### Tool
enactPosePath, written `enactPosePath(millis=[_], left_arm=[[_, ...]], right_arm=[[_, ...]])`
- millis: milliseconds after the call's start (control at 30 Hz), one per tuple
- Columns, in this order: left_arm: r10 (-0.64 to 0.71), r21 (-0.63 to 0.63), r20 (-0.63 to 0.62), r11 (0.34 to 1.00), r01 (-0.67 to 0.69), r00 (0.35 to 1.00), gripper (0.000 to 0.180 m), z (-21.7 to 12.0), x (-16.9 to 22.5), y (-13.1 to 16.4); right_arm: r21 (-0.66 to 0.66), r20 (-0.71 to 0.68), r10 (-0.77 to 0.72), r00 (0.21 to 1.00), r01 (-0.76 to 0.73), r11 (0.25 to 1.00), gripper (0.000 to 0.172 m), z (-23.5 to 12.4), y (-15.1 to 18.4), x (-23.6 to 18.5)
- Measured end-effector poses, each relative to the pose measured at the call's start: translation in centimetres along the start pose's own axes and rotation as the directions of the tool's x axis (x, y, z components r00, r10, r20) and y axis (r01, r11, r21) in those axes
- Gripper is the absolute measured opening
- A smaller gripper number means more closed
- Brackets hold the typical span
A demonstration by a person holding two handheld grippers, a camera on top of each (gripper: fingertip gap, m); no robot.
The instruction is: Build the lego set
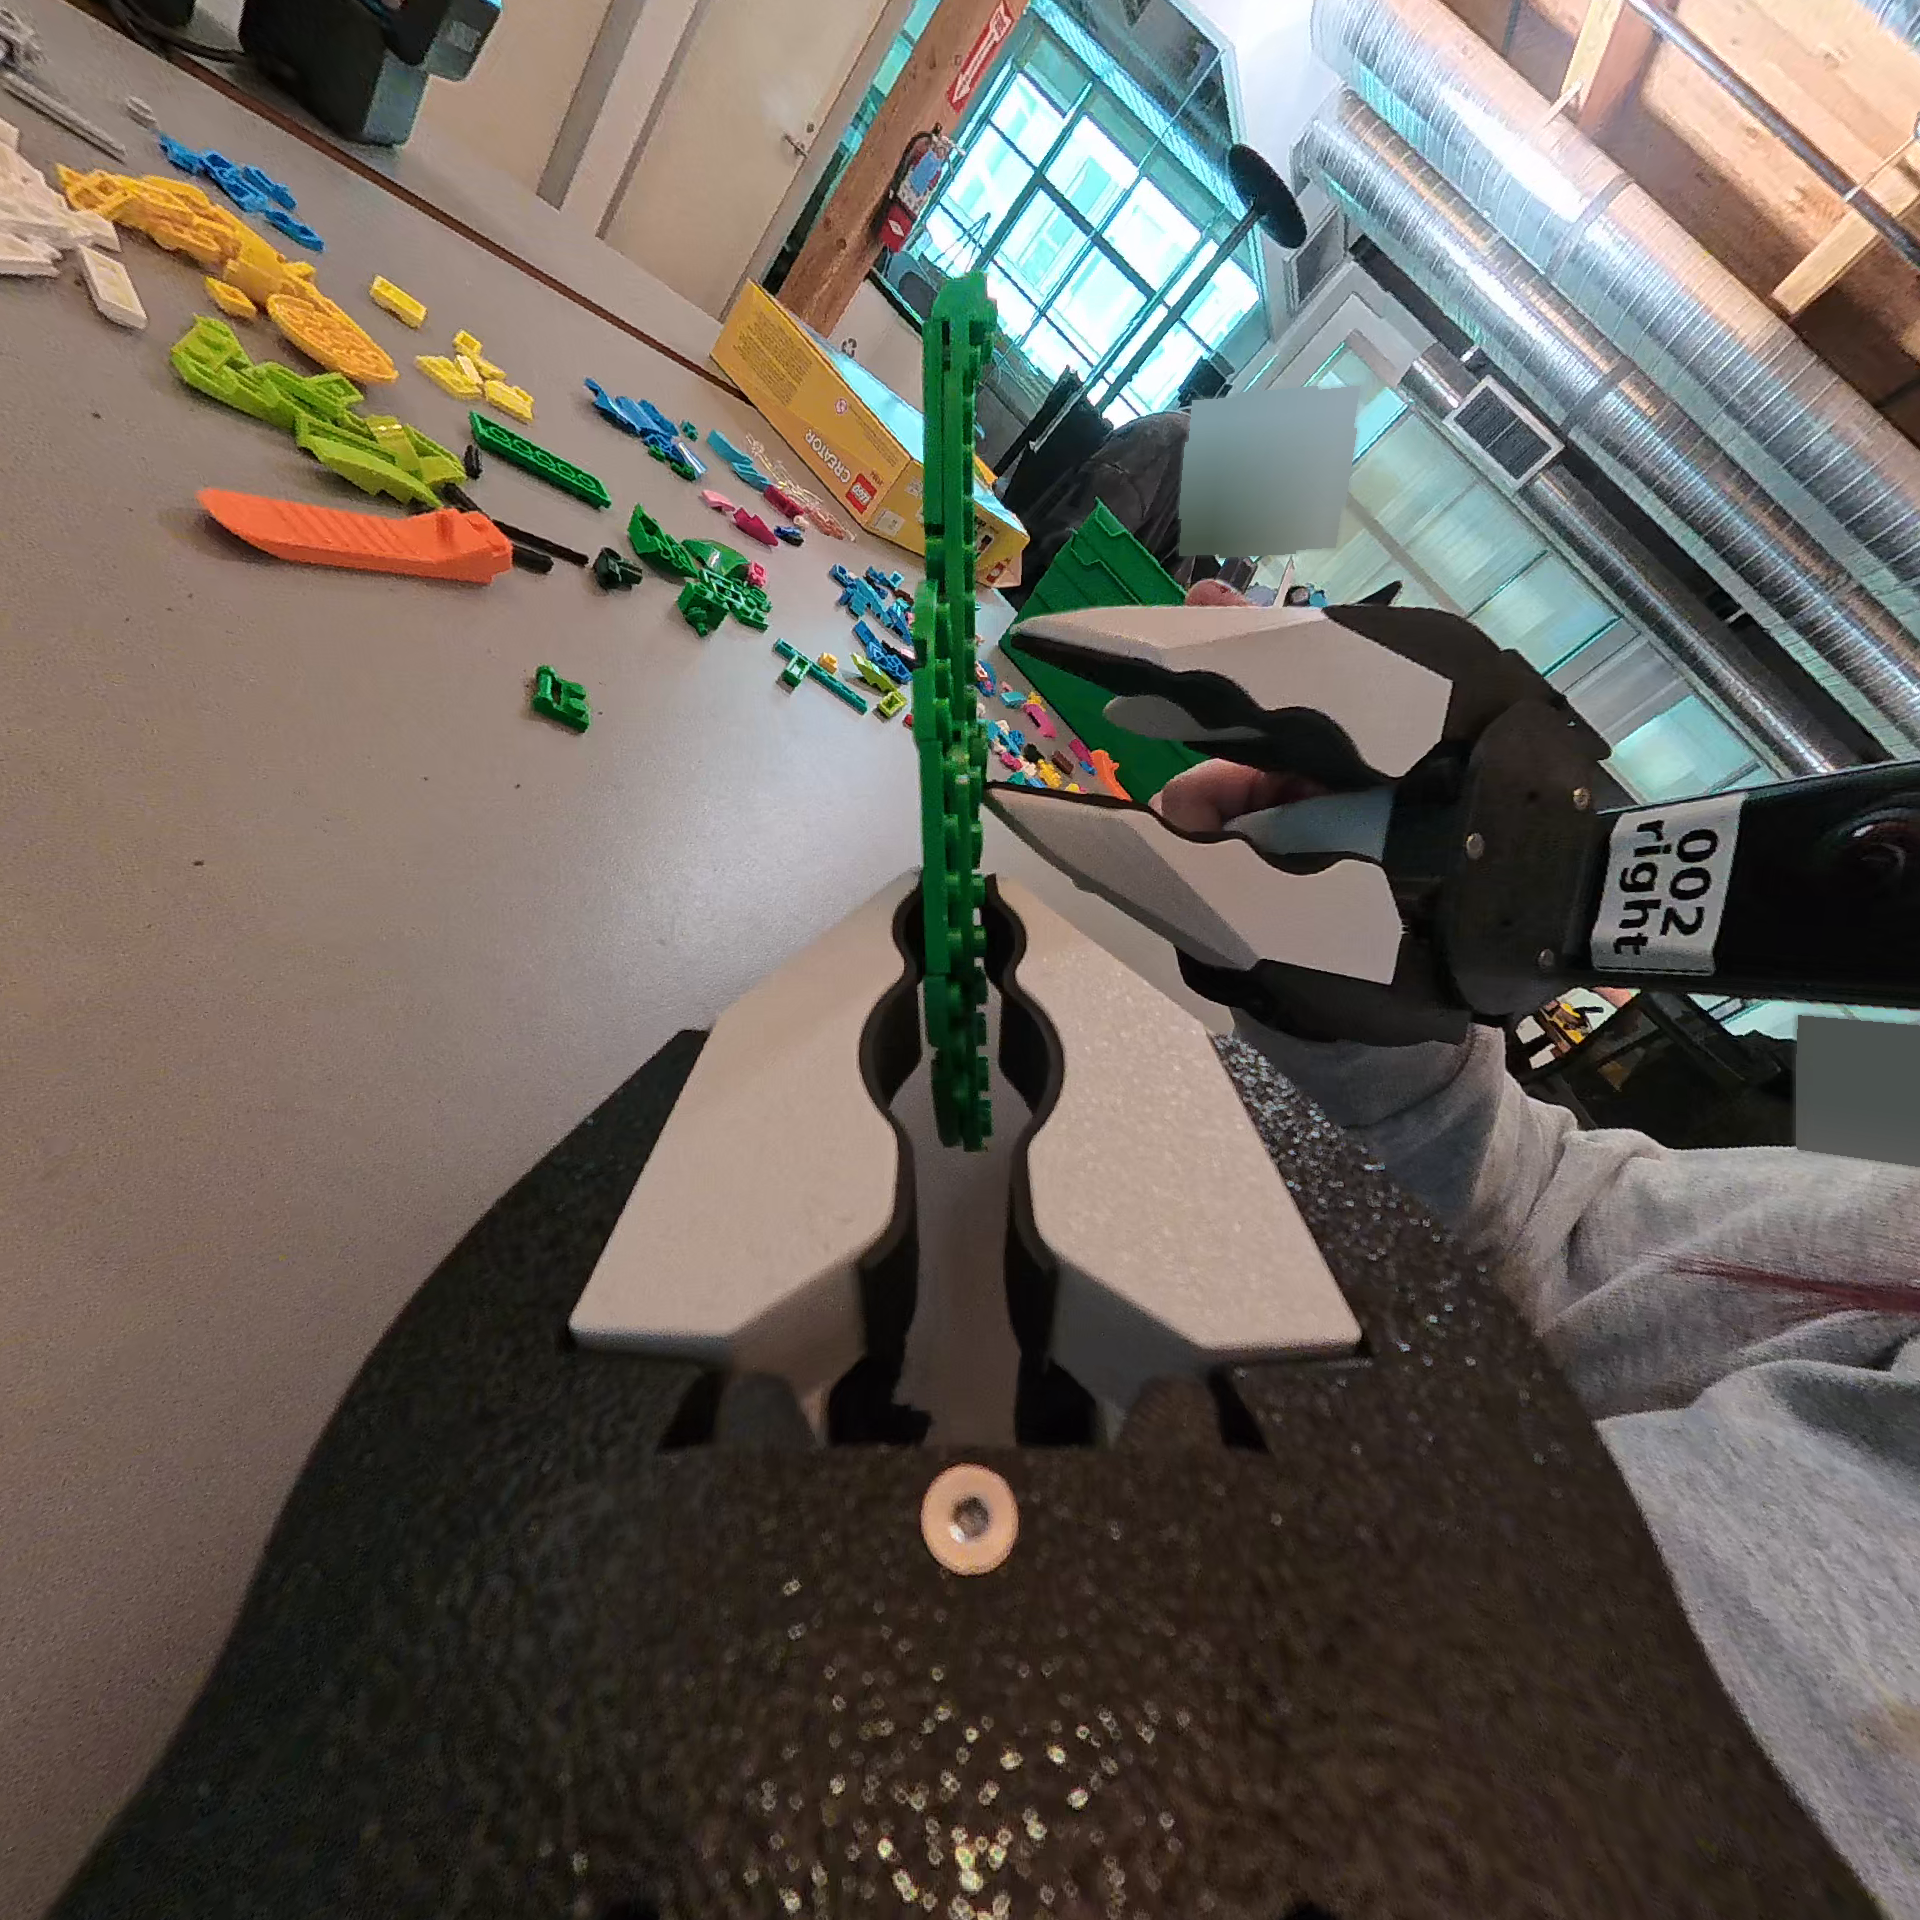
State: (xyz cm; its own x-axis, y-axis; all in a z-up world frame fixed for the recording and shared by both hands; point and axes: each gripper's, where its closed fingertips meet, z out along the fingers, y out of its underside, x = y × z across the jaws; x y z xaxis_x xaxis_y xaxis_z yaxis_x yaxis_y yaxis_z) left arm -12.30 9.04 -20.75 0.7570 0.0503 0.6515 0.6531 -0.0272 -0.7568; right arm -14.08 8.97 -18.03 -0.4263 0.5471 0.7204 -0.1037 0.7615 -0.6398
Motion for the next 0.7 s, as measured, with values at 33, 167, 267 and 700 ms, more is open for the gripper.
enactPosePath(millis=[33, 167, 267, 700], left_arm=[[0.001, -0.004, -0.003, 1.000, -0.001, 1.000, 0.005, 0.02, 0.06, 0.06], [0.011, -0.012, -0.010, 1.000, -0.011, 1.000, 0.005, 0.08, 0.24, 0.17], [0.033, -0.016, -0.015, 0.999, -0.033, 0.999, 0.005, 0.12, 0.55, 0.29], [0.022, 0.011, 0.002, 1.000, -0.022, 1.000, 0.005, -0.05, 0.21, -0.03]], right_arm=[[0.001, 0.006, 0.001, 1.000, -0.001, 1.000, 0.023, -0.04, -0.04, -0.02], [0.001, 0.022, 0.008, 1.000, -0.008, 1.000, 0.024, -0.19, -0.04, 0.04], [0.007, 0.026, 0.009, 1.000, -0.009, 1.000, 0.025, -0.25, -0.24, 0.03], [-0.007, -0.025, 0.069, 0.997, -0.069, 0.998, 0.026, 0.22, -0.25, 0.33]])
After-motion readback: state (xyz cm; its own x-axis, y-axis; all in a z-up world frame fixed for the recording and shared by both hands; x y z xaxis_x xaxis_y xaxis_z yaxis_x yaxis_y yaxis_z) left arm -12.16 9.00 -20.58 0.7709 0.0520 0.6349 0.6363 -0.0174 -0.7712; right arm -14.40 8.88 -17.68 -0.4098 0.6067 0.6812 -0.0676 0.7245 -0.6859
